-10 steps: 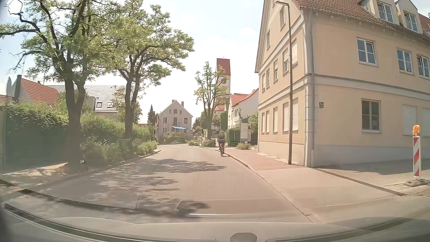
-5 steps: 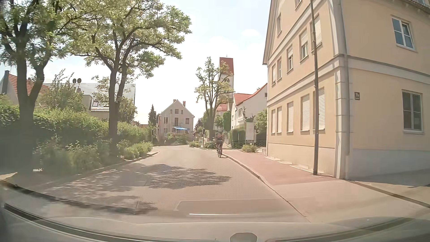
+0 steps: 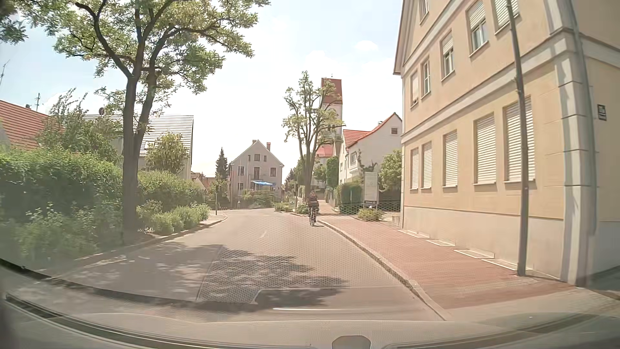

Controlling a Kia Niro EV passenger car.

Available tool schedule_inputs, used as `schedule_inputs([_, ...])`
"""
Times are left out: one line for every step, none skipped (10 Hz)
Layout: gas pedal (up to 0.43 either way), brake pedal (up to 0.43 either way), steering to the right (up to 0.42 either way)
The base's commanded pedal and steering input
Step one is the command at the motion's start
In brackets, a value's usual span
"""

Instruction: Follow the waypoints while adhering to traffic rules and regulations

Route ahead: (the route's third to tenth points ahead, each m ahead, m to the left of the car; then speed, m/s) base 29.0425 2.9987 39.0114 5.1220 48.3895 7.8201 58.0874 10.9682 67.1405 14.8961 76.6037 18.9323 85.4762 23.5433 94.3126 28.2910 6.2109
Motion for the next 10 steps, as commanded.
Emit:
schedule_inputs([0.098, 0.0, -0.018])
schedule_inputs([0.118, 0.0, -0.018])
schedule_inputs([0.13, 0.0, -0.019])
schedule_inputs([0.13, 0.0, -0.021])
schedule_inputs([0.13, 0.0, -0.022])
schedule_inputs([0.13, 0.0, -0.022])
schedule_inputs([0.13, 0.0, -0.025])
schedule_inputs([0.13, 0.0, -0.03])
schedule_inputs([0.13, 0.0, -0.033])
schedule_inputs([0.13, 0.0, -0.036])
